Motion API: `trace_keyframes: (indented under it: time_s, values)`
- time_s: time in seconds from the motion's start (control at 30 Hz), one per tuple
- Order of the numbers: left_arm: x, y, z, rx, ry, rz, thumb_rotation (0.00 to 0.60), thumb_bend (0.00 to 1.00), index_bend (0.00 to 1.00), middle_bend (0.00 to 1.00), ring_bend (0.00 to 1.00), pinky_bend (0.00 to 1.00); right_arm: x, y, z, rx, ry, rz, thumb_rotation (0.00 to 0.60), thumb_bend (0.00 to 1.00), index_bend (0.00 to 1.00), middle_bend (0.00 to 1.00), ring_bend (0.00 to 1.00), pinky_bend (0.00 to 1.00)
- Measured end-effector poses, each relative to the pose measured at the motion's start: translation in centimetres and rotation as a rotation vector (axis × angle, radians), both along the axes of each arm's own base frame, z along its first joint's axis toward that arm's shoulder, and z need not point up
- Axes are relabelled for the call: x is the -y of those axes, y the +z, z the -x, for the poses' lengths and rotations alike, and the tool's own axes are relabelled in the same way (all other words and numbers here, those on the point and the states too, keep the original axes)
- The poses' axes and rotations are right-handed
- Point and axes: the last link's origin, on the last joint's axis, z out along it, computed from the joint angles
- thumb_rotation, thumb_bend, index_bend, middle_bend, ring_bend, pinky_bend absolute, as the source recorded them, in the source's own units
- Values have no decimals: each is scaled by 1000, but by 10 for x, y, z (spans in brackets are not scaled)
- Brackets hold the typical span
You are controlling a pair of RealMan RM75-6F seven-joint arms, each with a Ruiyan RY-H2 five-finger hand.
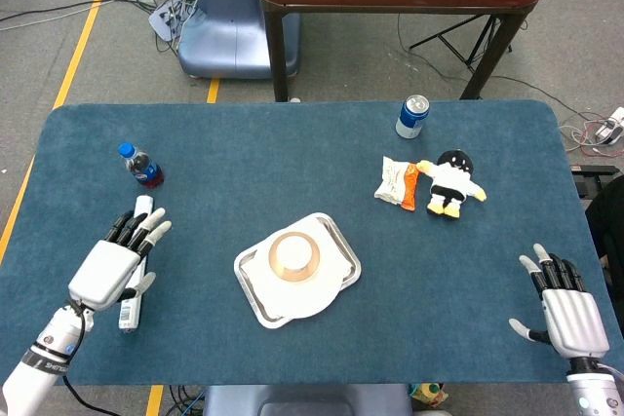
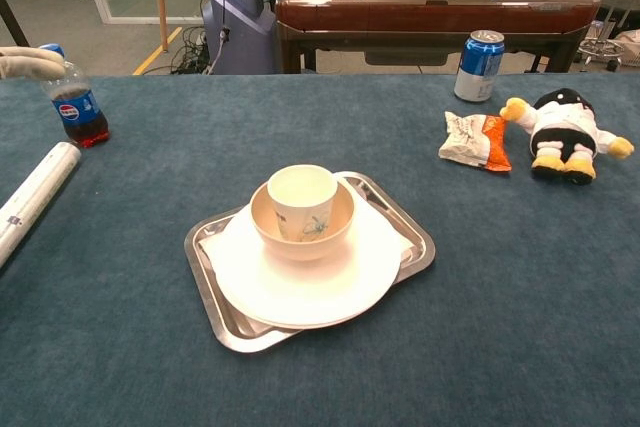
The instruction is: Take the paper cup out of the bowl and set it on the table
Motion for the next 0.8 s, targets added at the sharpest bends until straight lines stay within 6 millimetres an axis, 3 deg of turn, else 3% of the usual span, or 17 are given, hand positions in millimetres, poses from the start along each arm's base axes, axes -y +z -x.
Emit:
trace_keyframes:
  time_s: [0.27,0.8]
  values:
    - [-24,-7,-19,-22,-44,49,600,319,90,8,0,0,8,1,5,12,-33,-6,600,203,0,0,0,0]
    - [-41,-33,-47,-23,-69,121,600,319,131,9,0,0,13,5,11,40,-54,-15,600,204,0,0,0,0]
